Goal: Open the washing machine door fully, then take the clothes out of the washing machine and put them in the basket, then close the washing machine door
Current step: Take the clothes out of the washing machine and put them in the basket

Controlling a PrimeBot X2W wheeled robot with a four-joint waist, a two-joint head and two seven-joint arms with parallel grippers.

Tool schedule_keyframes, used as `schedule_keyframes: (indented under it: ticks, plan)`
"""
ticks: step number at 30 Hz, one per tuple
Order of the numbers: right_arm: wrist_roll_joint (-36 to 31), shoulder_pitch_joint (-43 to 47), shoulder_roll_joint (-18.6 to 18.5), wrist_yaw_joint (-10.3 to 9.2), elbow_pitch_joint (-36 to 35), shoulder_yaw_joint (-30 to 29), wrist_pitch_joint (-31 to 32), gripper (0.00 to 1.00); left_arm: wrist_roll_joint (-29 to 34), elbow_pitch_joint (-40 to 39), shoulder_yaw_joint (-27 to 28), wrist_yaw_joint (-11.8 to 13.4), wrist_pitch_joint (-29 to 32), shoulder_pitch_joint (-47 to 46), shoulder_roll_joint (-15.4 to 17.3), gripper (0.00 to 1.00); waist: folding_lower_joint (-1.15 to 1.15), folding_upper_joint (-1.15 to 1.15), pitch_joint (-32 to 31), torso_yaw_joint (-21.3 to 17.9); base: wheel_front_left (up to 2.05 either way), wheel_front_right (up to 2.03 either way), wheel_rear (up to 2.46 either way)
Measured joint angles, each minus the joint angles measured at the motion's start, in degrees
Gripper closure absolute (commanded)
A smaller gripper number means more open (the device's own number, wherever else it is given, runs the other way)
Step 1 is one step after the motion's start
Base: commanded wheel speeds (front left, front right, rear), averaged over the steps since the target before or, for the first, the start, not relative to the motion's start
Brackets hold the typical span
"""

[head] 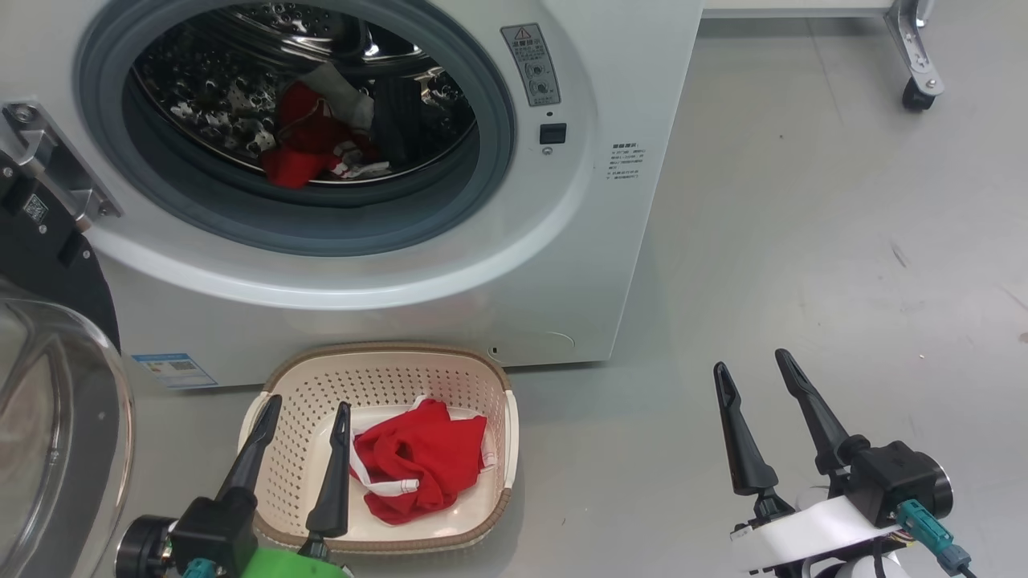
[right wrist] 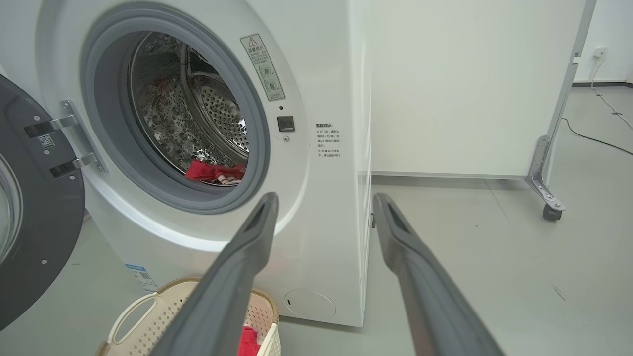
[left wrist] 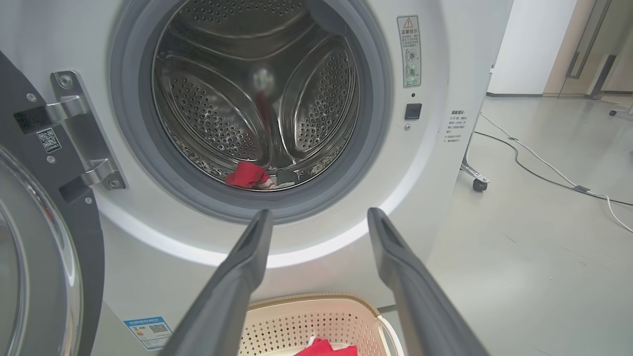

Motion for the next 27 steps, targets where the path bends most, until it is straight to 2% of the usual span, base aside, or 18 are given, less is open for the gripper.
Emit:
schedule_keyframes:
  ticks: [8, 21, 27]
  plan:
    - [-0.36, -0.18, 0.02, 0.43, -1.74, 0.6, 0.0, 0.0, 0.0, -0.89, -0.11, 0.05, 1.64, -1.01, 0.07, 0.0, 0.0, 0.0, 3.86, -0.38, 0.0, 0.0, 0.0]
    - [-0.43, -2.87, 0.02, 0.49, -3.46, 1.86, 0.0, 0.0, -0.35, 3.03, 0.67, 0.52, 6.26, -10.91, 0.16, 0.0, 0.0, 0.0, 12.23, -2.61, 0.0, 0.0, 0.0]
    - [0.25, -4.31, 0.02, 0.49, -4.02, 3.23, 0.0, 0.0, -0.58, 4.89, 1.14, 0.31, 9.15, -16.5, 1.3, 0.0, 0.0, 0.0, 15.56, -3.97, 0.0, 0.0, 0.0]
